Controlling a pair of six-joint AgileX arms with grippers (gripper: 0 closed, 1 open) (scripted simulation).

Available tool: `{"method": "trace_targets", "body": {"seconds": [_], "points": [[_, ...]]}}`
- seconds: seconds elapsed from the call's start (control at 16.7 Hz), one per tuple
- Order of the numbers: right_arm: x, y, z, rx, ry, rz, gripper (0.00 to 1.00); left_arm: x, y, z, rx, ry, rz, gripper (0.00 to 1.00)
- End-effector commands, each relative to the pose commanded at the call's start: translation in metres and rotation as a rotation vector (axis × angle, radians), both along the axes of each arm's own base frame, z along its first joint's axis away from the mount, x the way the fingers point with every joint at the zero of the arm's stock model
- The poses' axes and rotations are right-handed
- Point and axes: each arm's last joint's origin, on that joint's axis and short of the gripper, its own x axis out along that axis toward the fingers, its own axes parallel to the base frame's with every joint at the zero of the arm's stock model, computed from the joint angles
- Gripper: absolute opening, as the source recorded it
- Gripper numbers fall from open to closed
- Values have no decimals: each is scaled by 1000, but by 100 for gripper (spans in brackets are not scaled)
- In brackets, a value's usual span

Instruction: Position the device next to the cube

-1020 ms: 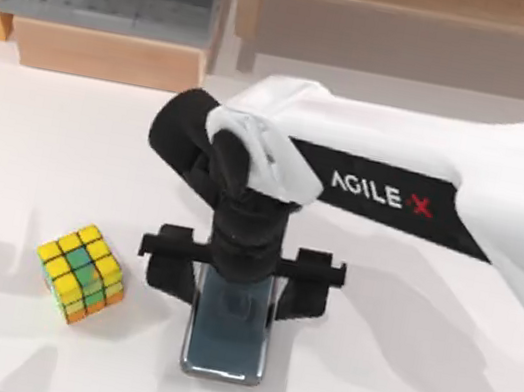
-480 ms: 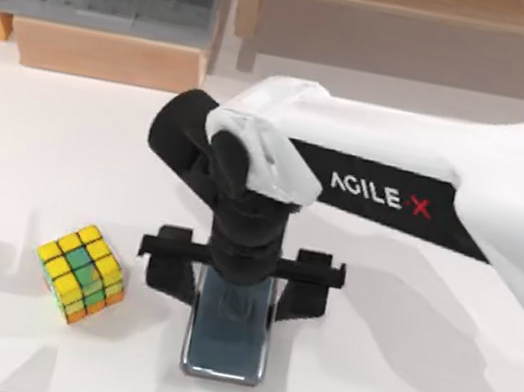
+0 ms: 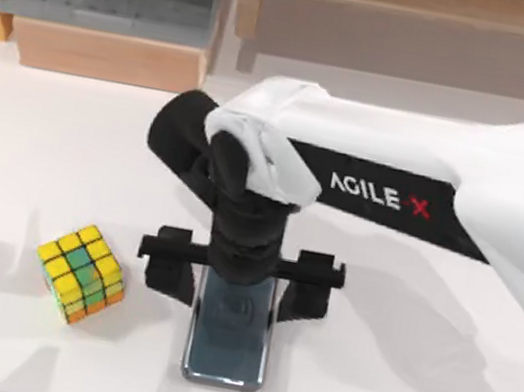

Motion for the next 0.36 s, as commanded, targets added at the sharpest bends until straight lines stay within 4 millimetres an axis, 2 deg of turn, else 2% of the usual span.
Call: {"method": "trace_targets", "body": {"seconds": [0.36], "points": [[0,0,0,0,0,0,100,0,0,0,0,0,0,100]]}}
